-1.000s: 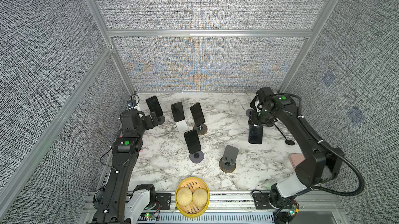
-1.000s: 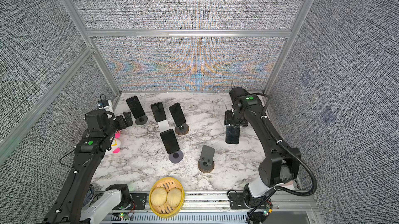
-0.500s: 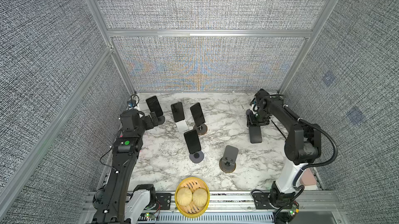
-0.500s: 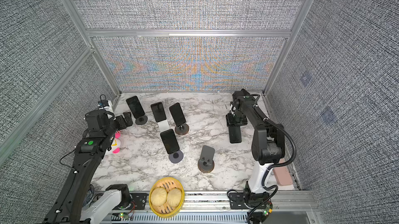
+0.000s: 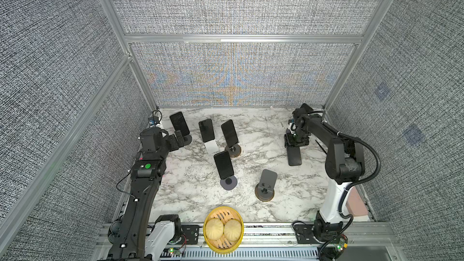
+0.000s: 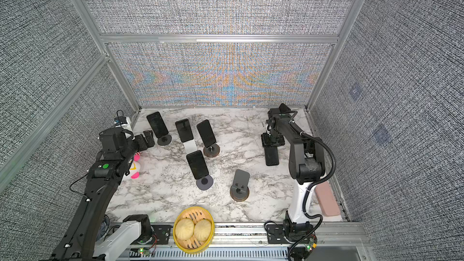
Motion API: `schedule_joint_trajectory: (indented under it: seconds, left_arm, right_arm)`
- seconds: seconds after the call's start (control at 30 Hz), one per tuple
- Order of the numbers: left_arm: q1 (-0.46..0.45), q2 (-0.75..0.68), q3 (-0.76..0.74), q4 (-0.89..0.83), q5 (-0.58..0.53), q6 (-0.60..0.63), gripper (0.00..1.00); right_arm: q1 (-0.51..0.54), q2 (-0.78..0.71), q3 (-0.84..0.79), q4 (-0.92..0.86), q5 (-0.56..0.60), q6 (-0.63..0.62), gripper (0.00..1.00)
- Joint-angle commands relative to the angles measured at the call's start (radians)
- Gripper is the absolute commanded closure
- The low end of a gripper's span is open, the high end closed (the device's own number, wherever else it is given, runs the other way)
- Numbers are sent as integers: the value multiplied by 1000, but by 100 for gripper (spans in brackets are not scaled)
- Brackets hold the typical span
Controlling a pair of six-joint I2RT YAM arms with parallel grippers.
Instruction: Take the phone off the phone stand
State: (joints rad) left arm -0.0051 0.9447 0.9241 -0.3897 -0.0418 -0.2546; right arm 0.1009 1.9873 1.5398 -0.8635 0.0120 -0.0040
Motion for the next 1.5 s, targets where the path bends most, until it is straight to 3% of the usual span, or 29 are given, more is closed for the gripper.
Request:
schedule_joint_trajectory:
  seconds: [0.0, 0.57, 1.07, 1.3, 1.47]
  left_arm:
    - [-1, 5, 0, 31, 12, 2, 2]
    - [-1, 22, 1, 27, 4, 6, 2]
    - [1, 22, -6, 34, 6, 8, 3]
    - [-1, 25, -6, 32, 2, 8, 3]
    - [-1, 25, -4, 32, 6, 26, 3]
  right_arm:
    - [5, 1, -8, 53, 22, 13, 46]
    - [11, 119, 33, 50, 6, 79, 41]
    - [11, 133, 13, 54, 15, 73, 27]
    - [11, 128, 1, 70, 15, 88, 13]
    - [11, 123, -1, 67, 17, 87, 10]
